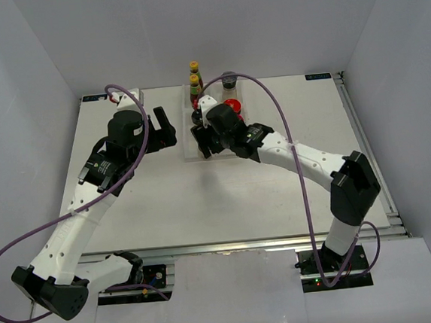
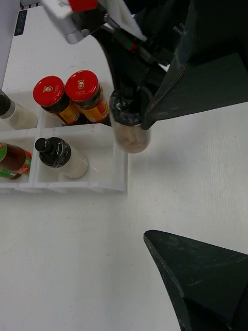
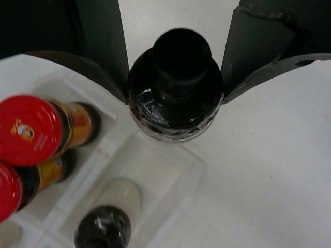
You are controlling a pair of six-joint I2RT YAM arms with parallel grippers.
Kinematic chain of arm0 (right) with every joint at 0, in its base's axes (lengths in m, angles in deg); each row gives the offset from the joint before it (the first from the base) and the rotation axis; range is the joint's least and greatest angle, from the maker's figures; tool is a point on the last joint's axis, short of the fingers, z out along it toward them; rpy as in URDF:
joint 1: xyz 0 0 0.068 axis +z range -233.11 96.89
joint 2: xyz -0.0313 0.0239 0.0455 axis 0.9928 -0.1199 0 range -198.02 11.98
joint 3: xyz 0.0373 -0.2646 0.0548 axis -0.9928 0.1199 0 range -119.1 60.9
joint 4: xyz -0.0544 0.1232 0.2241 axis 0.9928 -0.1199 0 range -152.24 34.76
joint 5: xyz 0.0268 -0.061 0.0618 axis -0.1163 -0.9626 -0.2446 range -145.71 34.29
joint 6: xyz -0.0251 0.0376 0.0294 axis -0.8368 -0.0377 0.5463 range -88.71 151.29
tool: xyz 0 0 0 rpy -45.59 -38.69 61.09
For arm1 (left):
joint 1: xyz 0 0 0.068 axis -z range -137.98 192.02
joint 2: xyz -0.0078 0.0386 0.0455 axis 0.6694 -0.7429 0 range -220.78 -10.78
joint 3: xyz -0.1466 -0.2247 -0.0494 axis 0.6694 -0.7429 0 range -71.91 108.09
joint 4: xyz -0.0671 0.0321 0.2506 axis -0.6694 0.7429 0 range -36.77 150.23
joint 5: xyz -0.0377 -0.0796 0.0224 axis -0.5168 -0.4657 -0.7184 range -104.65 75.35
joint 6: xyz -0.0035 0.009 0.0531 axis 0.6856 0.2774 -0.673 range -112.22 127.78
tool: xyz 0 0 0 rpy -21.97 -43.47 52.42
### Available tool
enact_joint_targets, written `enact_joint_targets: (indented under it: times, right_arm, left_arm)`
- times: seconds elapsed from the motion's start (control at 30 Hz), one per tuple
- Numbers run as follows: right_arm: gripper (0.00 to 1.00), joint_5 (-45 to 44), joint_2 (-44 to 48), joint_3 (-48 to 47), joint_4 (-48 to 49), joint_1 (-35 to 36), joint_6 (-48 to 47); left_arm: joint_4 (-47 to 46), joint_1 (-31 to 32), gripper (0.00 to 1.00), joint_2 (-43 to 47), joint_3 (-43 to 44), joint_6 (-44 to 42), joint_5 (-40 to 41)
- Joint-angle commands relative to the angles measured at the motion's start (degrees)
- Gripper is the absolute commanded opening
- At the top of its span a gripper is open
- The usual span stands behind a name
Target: Organize the condiment bottles
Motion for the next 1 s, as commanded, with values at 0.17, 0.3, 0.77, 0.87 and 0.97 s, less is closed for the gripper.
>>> enact_joint_targets:
  times: [0.17, 0.3, 0.77, 0.87, 0.97]
  right_arm:
    - [0.08, 0.59, -17.63, -23.57, 1.0, -3.09, -2.75]
    - [0.08, 2.83, -21.64, -27.48, 1.25, -4.92, -2.19]
    - [0.2, -0.84, -25.75, -27.72, 2.13, -5.64, -2.36]
    - [0.33, -1.37, -25.9, -26.88, 2.73, -5.64, -2.16]
    - [0.41, -1.78, -26.26, -26.62, 2.76, -5.64, -2.16]
  left_arm:
    - [1.55, -0.43, 0.98, 2.27, 3.55, -0.92, 4.52]
    - [0.96, -0.43, 0.98, 3.52, 3.27, -1.44, 5.65]
    - [-1.83, -0.52, 0.98, 2.49, 1.97, -2.56, 5.88]
    - [-2.49, -0.55, 0.98, 2.42, 1.18, -2.56, 5.96]
    - [-2.96, -0.52, 0.98, 2.42, 0.54, -2.56, 6.04]
